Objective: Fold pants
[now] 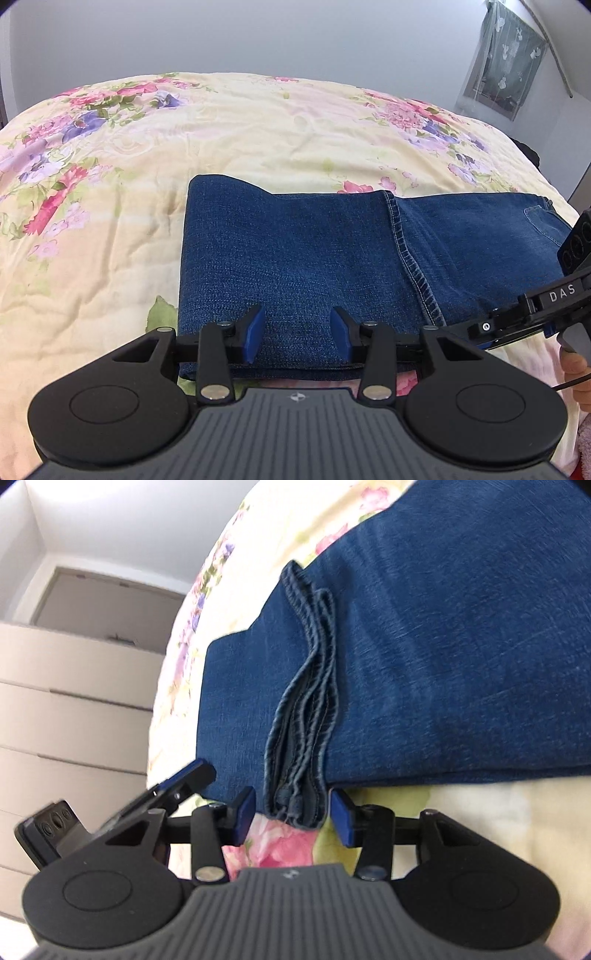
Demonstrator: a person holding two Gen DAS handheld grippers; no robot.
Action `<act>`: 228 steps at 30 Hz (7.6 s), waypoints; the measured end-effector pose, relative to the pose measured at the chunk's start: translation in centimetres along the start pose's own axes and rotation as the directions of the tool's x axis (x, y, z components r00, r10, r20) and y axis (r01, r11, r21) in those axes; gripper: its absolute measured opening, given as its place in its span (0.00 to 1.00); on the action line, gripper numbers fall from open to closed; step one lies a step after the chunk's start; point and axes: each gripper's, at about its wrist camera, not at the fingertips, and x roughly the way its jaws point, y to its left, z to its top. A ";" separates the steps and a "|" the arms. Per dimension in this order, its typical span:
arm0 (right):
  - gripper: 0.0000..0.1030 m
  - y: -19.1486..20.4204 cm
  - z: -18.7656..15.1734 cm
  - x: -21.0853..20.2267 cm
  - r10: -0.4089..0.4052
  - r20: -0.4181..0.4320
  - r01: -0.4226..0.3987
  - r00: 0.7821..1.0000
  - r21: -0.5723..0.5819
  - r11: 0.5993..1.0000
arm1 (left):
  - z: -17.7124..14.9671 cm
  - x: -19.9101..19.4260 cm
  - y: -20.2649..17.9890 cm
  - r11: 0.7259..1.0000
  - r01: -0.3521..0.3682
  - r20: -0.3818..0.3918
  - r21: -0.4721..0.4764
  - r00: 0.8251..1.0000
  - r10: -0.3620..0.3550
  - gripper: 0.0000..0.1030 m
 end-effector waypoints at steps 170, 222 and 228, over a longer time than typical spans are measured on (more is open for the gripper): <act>0.69 -27.8 2.1 -48.2 -0.448 0.600 0.258 0.663 0.379 0.889 | 4.2 6.2 -22.3 0.985 0.091 -0.155 0.145 0.986 -0.068 0.15; 0.26 -29.8 5.0 -45.5 -0.407 0.670 0.186 0.620 0.379 0.907 | 3.9 17.9 -43.6 0.934 0.308 -0.216 0.183 0.939 -0.267 0.14; 0.24 -28.8 5.1 -45.5 -0.416 0.683 0.196 0.600 0.378 0.905 | 3.8 16.2 -42.0 0.911 0.393 -0.249 0.124 0.901 -0.354 0.12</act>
